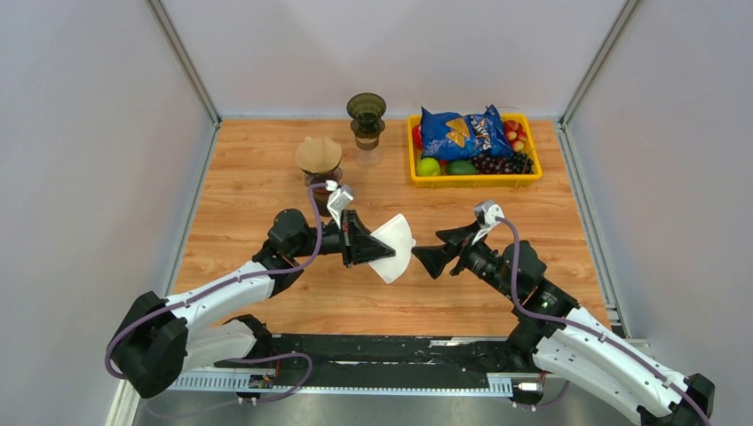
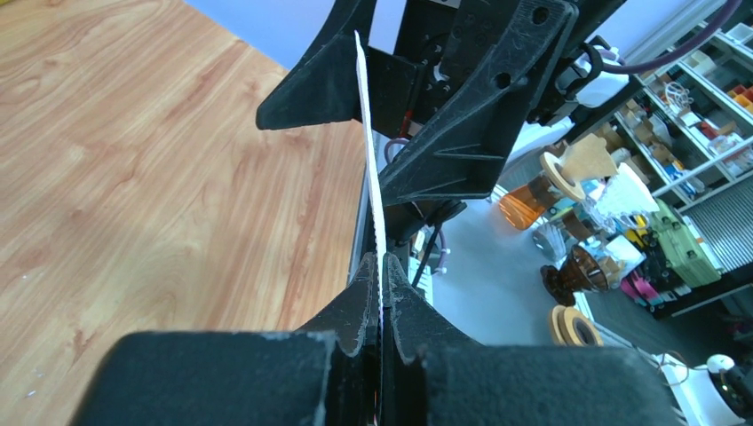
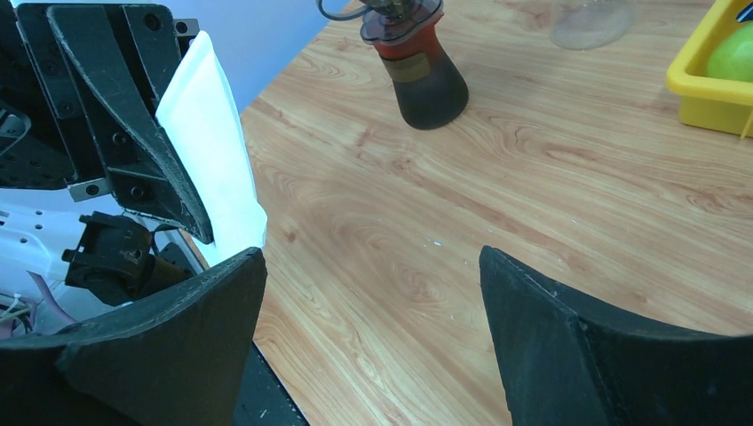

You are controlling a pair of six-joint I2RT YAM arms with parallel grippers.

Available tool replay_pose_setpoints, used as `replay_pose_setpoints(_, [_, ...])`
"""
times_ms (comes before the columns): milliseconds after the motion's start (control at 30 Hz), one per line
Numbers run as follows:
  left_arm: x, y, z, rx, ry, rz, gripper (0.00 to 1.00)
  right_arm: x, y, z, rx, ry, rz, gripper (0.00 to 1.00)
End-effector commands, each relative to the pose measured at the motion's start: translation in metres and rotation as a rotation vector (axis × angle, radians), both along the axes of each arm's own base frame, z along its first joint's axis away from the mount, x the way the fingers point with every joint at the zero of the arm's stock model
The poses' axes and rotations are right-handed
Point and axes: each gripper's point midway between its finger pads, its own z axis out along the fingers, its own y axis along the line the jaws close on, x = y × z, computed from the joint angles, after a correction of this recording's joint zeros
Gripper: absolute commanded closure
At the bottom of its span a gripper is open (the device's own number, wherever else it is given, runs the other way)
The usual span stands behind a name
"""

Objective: Place the coffee filter in the dripper

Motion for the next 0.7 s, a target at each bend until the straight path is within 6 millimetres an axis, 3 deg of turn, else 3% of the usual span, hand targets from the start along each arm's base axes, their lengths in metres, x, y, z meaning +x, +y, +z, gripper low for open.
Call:
replay_pose_setpoints(0, [0.004, -0.001, 0.003, 0.005, -0.043, 0.021, 1.00, 0.003, -0.003, 0.023, 0.014, -0.052, -0.018, 0.07])
replay_pose_setpoints(667, [-0.001, -0.001, 0.001, 0.016, -0.049, -0.008, 1.00, 0.013, -0.010, 0.027, 0.000, -0.067, -0.084, 0.06])
